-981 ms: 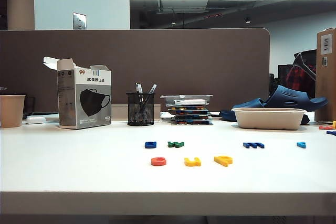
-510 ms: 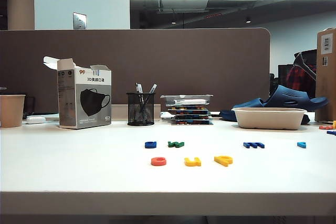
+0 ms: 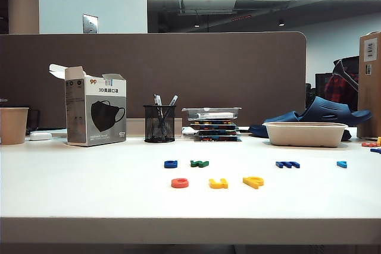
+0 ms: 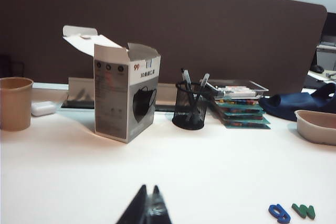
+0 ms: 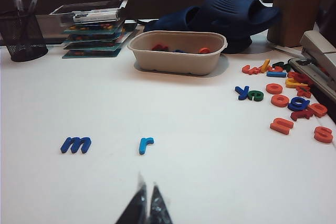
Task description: Select the appropriate letters from the row of letter magnets placed on the table to arrange into the word "cup".
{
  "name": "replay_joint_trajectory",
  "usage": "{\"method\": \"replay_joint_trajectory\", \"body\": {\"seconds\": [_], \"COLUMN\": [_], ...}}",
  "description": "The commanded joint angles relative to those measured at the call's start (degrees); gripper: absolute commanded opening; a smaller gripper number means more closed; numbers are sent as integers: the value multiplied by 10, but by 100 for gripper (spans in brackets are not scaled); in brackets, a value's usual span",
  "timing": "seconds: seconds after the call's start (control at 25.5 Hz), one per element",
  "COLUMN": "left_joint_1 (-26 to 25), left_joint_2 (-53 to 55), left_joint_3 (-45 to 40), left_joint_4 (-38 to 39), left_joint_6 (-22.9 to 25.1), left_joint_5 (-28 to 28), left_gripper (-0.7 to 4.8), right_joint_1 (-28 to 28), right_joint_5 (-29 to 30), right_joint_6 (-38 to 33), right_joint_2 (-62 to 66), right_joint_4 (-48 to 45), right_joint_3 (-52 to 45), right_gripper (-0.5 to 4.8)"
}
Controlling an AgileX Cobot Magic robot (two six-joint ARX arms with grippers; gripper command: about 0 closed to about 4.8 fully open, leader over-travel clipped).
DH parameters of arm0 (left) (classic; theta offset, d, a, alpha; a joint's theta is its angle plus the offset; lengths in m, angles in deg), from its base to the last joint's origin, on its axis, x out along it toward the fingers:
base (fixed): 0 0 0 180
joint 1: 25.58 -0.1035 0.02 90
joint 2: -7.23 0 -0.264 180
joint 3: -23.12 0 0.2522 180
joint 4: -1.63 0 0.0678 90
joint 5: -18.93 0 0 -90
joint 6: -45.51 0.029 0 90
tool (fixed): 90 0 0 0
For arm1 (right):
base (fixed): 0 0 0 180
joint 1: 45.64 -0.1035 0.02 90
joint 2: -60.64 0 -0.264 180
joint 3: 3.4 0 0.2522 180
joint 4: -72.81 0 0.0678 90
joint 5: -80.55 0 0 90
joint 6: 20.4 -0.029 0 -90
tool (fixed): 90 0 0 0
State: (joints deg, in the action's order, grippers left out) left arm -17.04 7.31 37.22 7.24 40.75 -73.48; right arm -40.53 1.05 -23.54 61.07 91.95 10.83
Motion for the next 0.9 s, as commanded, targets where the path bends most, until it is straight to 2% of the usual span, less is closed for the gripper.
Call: {"method": "replay_joint_trajectory", "body": {"seconds": [0.04,0.39,0.67,0.9], "left_joint_1": [0,10,-52,-54], "left_joint_2": [0,0,0,0], "left_joint_3": [2,2,2,2], "left_joint_4": [0,8,8,9], "left_joint_6": [0,0,0,0], "left_joint_5": [-3,-8,-8,-4], "left_gripper": [-5,-5,-5,-5], "right_joint_1": [0,0,1,1], "right_joint_5": [1,1,-1,-1], "right_joint_6": [2,2,2,2], "right_joint_2": [-6,-6,-6,-6], "right_joint_4": [-9,-10,-5,-5], "right_joint_3": [-4,-4,-4,-4], "right_gripper": [13,13,13,13]}}
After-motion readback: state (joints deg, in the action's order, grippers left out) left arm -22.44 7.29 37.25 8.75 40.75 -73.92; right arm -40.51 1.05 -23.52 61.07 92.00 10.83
